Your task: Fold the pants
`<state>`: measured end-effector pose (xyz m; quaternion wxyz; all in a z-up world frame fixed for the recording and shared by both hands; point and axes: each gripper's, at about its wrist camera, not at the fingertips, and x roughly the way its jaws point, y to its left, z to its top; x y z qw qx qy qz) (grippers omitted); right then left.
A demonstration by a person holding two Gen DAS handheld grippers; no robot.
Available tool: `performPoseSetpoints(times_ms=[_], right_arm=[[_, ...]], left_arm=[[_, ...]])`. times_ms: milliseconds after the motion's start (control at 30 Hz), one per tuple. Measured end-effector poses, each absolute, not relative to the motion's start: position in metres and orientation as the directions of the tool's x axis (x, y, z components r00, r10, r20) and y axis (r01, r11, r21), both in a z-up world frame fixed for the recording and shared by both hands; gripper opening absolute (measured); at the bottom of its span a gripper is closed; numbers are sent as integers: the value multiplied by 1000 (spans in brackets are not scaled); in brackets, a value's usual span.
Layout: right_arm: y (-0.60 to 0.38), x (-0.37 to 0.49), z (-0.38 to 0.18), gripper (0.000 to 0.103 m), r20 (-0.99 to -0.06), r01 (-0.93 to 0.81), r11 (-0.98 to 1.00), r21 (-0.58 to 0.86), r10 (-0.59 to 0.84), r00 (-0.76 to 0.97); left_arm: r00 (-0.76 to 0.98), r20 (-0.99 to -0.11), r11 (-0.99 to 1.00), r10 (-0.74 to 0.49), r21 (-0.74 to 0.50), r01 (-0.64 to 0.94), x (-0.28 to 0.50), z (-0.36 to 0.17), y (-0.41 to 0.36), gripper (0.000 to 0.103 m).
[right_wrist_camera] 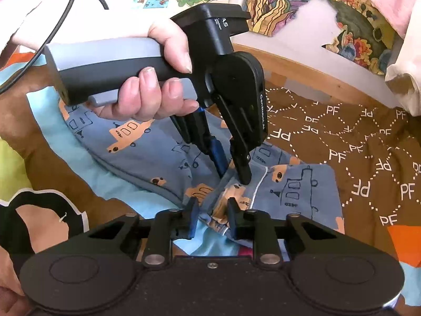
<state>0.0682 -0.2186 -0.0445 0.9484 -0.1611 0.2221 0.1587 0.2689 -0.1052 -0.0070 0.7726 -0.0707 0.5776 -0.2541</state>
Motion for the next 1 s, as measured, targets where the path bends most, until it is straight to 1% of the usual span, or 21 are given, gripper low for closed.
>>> performPoseSetpoints(times_ms=[67,100,167,233,433,567,833,1000], right_arm=[[-221,68,-42,12,-468,-367,907,-208,237,851],[-224,69,-41,12,-471,-362,914,-184,241,848],[-229,72,-40,11,-482,-355,926,-128,254,839],[-235,74,-39,11,-487,-340,938,-67,267,832],[-245,76,-34,10,-482,-314,948,45,296,825],[-251,76,-28,10,-462,-304,947,108,319,828],[-246,82,-14,11,-449,-304,935,180,354,821],[-230,88,-11,11,-455,-339,924,177,383,804]], left_arm=[[206,-855,860,-475,-402,315,268,-6,-107,14],[207,-855,860,-476,-403,314,267,-5,-107,12],[215,-851,858,-480,-403,319,266,-1,-108,10],[227,-849,857,-477,-392,334,264,4,-108,9],[258,-847,861,-465,-364,356,258,13,-113,8],[266,-846,857,-462,-349,380,257,22,-113,8],[265,-842,851,-470,-354,388,265,34,-98,8],[270,-844,857,-463,-348,380,268,39,-80,8]])
